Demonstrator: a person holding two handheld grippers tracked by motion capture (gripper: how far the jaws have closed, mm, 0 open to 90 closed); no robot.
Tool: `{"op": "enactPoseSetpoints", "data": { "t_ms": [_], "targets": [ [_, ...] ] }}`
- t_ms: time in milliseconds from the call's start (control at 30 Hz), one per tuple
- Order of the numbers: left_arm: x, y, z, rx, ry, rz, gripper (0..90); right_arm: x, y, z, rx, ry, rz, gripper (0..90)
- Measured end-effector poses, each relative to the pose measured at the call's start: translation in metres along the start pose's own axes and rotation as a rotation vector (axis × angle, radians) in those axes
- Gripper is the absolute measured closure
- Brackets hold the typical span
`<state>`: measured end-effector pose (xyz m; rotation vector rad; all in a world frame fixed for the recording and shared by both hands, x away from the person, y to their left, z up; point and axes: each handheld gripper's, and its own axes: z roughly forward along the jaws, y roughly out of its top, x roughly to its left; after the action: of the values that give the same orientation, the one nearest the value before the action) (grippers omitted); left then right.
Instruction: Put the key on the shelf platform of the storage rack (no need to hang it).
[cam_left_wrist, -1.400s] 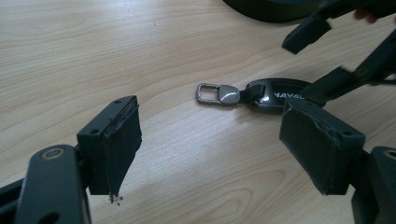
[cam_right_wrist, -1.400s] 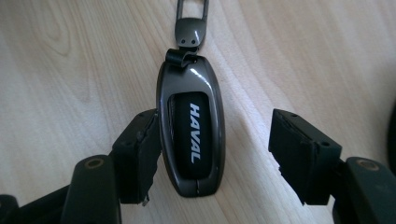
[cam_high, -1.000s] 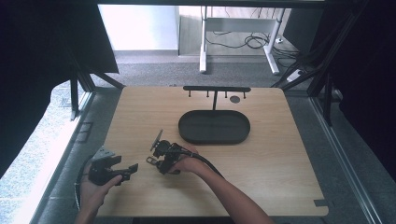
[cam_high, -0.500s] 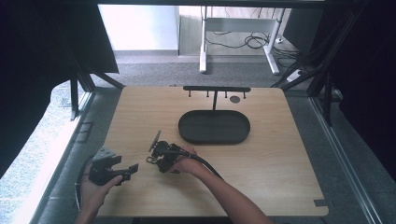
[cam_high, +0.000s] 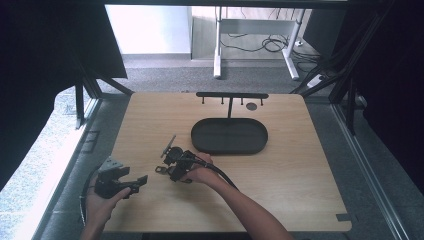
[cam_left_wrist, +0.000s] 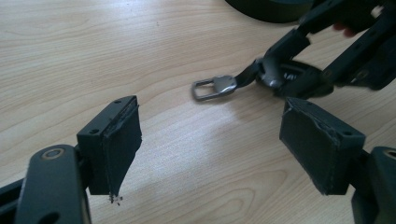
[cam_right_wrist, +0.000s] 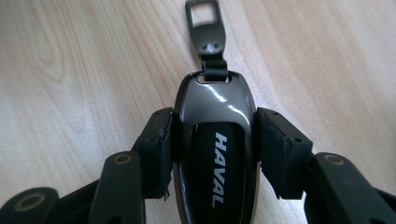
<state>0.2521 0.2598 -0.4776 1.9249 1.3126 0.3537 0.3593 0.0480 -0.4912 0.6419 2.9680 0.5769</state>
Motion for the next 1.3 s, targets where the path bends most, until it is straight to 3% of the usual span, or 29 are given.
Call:
{"op": "enactPoseSetpoints", "data": {
  "t_ms": [133,467,700,1300],
  "targets": [
    [0.0,0.0,0.0,0.0,0.0,0.001,21.0,-0.002,-0.001,-0.015,-0.029,0.014,0.017,49.2],
    [-0.001,0.001,0.0,0.0,-0.001,0.003,21.0,-0.005,-0.005,-0.057,-0.066,0.018,-0.006,49.3],
    [0.0,0.001,0.0,-0.001,-0.002,0.008,21.0,-0.007,-0.01,-0.077,-0.077,0.004,-0.013,49.3],
    [-0.002,0.0,0.003,0.008,0.001,0.012,21.0,-0.029,-0.033,-0.109,-0.102,-0.036,0.038,49.3]
  ]
}}
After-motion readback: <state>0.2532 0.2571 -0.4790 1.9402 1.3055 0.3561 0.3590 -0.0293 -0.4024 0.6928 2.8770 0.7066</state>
